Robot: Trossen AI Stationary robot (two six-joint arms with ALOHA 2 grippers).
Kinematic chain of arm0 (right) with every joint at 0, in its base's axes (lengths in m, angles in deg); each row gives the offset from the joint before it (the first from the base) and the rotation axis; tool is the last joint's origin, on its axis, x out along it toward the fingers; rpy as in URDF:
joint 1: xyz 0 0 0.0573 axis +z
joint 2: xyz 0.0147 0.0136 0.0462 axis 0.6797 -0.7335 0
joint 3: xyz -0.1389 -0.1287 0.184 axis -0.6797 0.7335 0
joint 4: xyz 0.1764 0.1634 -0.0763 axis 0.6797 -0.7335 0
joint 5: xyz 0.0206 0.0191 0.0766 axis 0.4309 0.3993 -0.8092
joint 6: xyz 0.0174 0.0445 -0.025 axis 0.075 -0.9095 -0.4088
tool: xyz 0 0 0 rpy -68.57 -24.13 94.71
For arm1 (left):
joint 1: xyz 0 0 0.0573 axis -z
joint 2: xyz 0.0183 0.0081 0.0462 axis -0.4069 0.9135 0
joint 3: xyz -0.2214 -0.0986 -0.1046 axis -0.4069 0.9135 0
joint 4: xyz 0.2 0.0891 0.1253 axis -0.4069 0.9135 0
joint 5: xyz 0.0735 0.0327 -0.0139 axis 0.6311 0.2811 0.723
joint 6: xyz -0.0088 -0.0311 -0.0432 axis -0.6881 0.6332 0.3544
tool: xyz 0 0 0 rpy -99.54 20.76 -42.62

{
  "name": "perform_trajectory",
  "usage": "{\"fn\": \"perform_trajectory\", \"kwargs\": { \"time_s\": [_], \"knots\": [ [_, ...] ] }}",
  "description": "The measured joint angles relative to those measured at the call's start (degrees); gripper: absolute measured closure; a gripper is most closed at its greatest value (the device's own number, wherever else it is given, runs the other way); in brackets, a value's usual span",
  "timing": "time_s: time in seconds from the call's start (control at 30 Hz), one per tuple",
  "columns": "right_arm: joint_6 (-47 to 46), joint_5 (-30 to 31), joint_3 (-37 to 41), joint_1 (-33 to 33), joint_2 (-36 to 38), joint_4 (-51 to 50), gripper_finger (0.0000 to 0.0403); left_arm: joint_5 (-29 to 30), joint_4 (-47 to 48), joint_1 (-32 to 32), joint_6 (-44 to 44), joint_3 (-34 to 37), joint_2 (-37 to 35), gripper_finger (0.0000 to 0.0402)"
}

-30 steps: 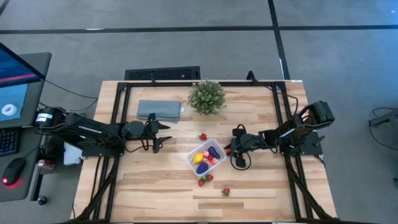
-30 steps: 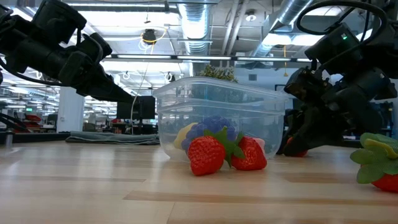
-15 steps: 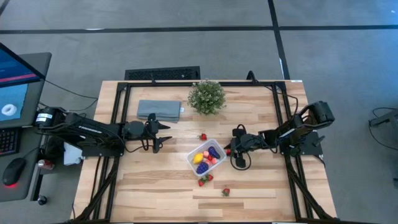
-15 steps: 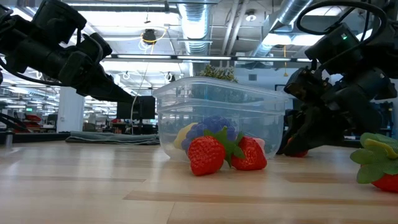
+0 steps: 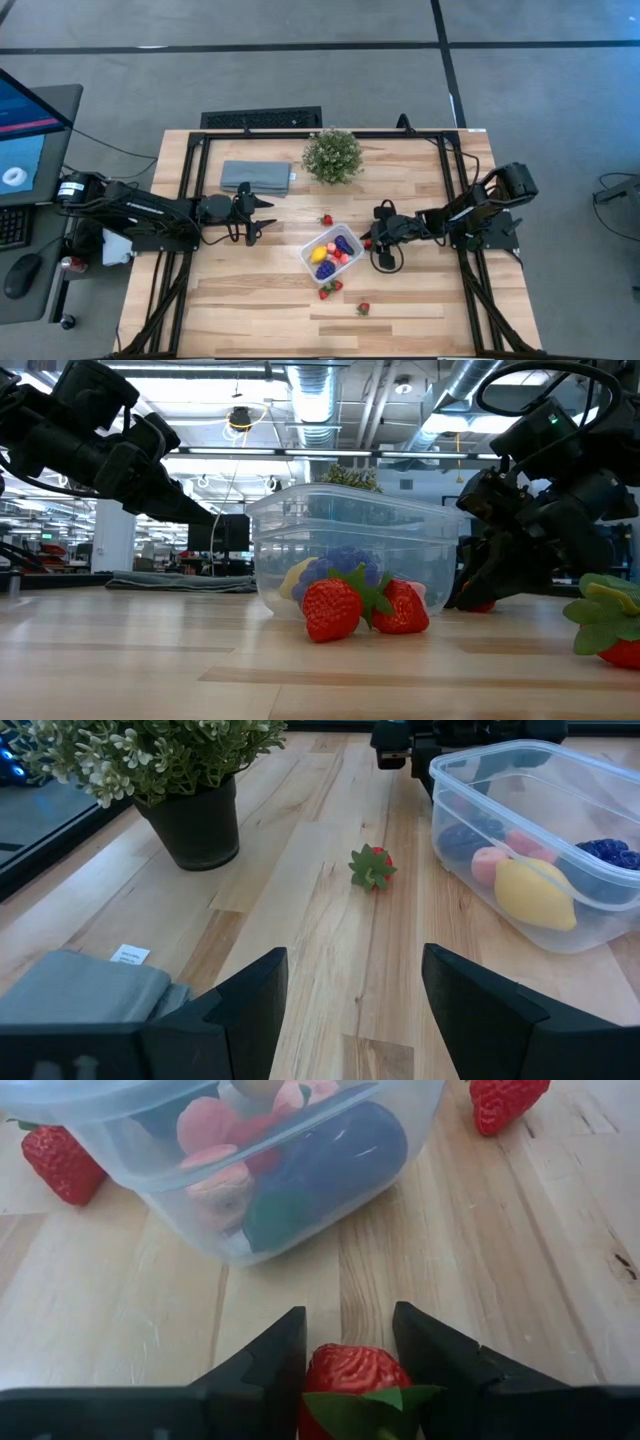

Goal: Pick and placing Produce into tupperware
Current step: Put the red strawberry into the transparent bin

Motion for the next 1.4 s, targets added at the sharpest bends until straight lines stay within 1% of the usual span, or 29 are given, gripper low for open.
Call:
{"fn": "perform_trajectory", "kwargs": {
  "time_s": [0.33, 0.6, 0.83, 1.1, 1.3, 1.4],
  "knots": [
    [0.01, 0.0, 0.0, 0.0, 0.0, 0.11, 0.0236, 0.01, -0.01, -0.01, 0.01, 0.0, 0.0, 0.0178],
    [0.02, -0.28, 0.0, 0.0, 0.56, 0.11, 0.023, 0.02, 0.0, -0.01, 0.0, 0.0, 0.0, 0.0178],
    [0.37, -0.4, 0.26, 0.0, 4.46, -4.56, 0.024, 0.02, 0.0, 0.0, 0.0, 0.0, 0.0, 0.0178],
    [0.57, -0.22, 0.39, -0.04, 10.55, -12.13, 0.0228, 0.02, -0.02, -0.02, 0.0, 0.0, 0.0, 0.0178],
    [1.05, -0.13, 0.37, -0.07, 14.81, -15.57, 0.0241, 0.02, -0.03, -0.01, 0.0, 0.0, 0.01, 0.0178],
    [1.66, -0.01, 0.3, -0.05, 16.82, -16.63, 0.0241, 0.02, -0.07, -0.02, 0.0, 0.0, 0.0, 0.0178]
  ]
}}
